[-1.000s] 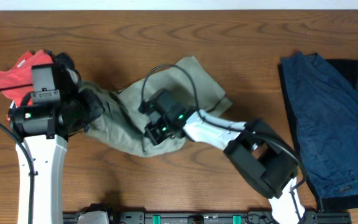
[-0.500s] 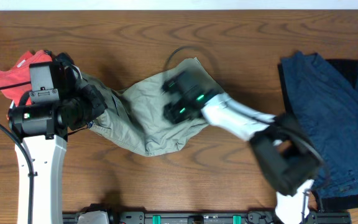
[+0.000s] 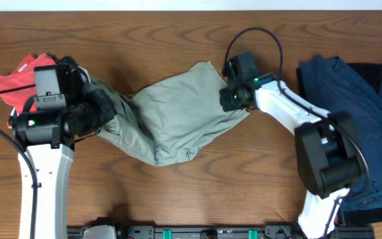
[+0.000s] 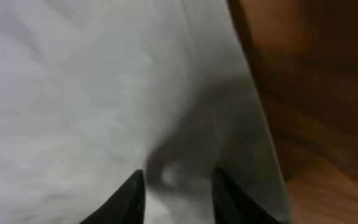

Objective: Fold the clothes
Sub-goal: 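Fold the shorts' leg end over toward the left gripper with the right gripper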

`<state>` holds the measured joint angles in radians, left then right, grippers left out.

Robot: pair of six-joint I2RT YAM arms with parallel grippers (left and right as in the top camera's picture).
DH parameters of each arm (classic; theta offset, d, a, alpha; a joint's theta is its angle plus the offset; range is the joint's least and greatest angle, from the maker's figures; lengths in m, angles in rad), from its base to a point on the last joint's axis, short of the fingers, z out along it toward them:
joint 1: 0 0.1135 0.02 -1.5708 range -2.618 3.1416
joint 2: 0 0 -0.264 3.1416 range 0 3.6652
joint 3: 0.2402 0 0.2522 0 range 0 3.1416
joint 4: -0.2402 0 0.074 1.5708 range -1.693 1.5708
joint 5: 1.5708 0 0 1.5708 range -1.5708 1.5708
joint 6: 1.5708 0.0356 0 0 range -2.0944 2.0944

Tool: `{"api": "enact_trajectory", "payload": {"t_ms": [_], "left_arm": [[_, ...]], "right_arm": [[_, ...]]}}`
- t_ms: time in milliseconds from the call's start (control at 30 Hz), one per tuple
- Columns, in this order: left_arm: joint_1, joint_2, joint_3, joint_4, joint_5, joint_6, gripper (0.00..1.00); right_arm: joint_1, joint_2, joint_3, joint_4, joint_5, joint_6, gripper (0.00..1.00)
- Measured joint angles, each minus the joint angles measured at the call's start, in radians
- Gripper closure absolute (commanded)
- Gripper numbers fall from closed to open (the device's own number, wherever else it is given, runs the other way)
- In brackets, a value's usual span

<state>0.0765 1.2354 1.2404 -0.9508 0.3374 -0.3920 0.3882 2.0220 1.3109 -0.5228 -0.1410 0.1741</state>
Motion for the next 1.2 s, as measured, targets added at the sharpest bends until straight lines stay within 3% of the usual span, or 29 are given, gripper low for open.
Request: {"api": "enact_trajectory", "payload": {"t_ms": [733,933,967,1033,1067,1200], "left_arm": [[-0.380,0.247,0.000,0.317,0.000,-0.132,0.94],[-0.415,0.317,0.000,0.366,0.000,-0.154,0.93],[-0.418,0.321,0.000,0.371,0.000,-0.155,0.90],[-0.426,0.323,0.000,0.377,0.001,-0.156,0.63],[-0.429,0.323,0.000,0.381,0.003,-0.159,0.57],[-0.438,0.323,0.000,0.405,0.005,-0.154,0.51]], "right_arm": [[0.183,0.025,0.039,-0.135,0.115,0.101,0.70],[0.187,0.025,0.041,-0.143,0.111,0.127,0.63],[0.187,0.025,0.042,-0.143,0.105,0.129,0.59],[0.189,0.025,0.043,-0.146,0.092,0.133,0.49],[0.190,0.025,0.045,-0.150,0.088,0.138,0.46],[0.184,0.024,0.064,-0.220,0.064,0.137,0.40]]}}
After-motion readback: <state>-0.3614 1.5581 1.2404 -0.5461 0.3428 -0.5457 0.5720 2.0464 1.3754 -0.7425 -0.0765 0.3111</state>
